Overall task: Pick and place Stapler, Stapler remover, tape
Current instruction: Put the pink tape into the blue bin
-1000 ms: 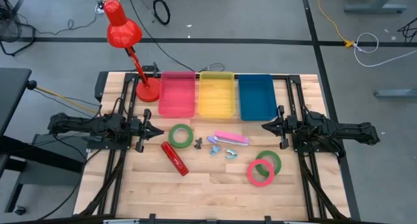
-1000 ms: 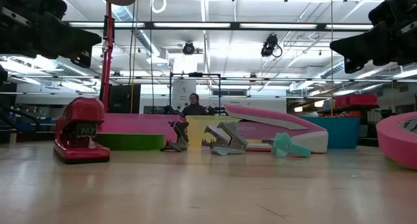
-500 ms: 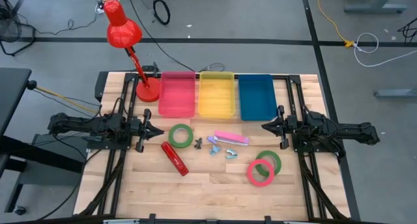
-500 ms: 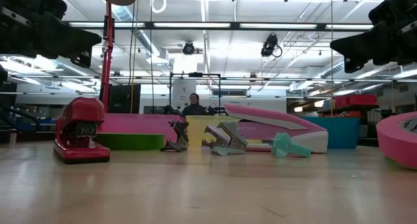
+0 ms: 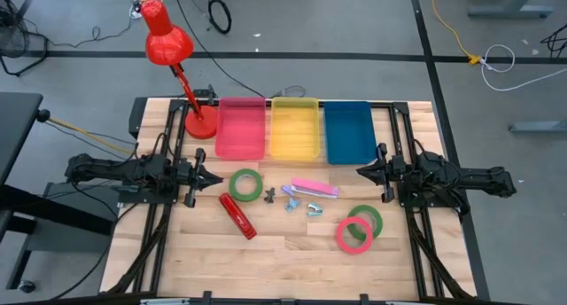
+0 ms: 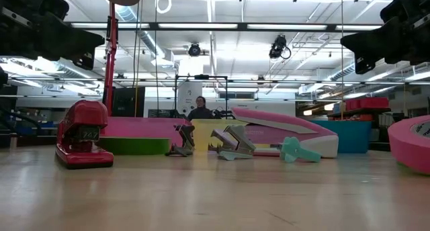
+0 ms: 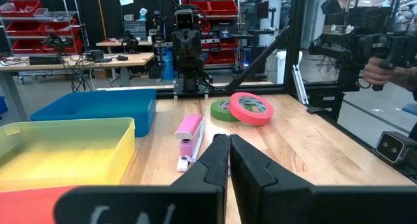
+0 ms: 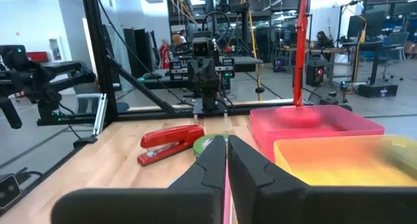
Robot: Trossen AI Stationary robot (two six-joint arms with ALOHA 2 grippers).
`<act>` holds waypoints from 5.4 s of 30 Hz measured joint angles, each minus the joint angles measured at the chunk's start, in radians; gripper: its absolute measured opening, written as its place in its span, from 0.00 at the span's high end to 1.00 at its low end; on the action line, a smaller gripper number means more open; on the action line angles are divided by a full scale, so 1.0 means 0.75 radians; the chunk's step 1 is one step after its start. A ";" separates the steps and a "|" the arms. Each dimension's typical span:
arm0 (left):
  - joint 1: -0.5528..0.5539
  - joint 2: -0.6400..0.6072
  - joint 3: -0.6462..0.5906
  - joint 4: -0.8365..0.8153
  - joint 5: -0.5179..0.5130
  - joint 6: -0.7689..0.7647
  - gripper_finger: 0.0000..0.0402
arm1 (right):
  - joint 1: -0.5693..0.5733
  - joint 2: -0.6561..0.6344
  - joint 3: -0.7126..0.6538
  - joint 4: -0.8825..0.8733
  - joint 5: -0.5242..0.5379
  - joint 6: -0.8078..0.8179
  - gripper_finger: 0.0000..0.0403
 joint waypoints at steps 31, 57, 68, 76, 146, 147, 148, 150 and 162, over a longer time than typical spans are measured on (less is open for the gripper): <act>0.000 0.000 0.000 0.000 0.000 0.000 0.95 | -0.001 0.248 0.636 -0.236 0.176 0.031 0.95; 0.000 0.000 0.000 0.000 0.000 0.000 0.95 | 0.000 0.889 1.642 -0.705 -0.052 0.005 0.95; 0.000 0.000 0.000 0.000 0.000 0.000 0.95 | 0.000 0.989 1.652 -0.825 -0.107 0.027 0.95; 0.000 0.000 0.000 0.000 0.000 0.000 0.95 | 0.001 1.036 1.652 -0.966 -0.107 0.045 0.95; 0.000 0.000 0.000 0.000 0.000 0.000 0.95 | 0.645 1.468 1.197 -1.120 -0.094 0.526 1.00; 0.000 0.000 0.000 0.000 0.000 0.000 0.95 | 0.645 1.482 1.197 -1.123 -0.093 0.525 1.00; 0.000 0.000 0.000 0.000 0.000 0.000 0.95 | 0.645 1.496 1.197 -1.125 -0.093 0.522 1.00; 0.000 0.000 0.000 0.000 0.000 0.000 0.95 | 0.645 1.531 1.197 -1.127 -0.094 0.521 1.00; 0.000 0.000 0.000 0.000 0.000 0.000 0.95 | 0.641 1.688 1.197 -1.175 -0.052 0.511 0.96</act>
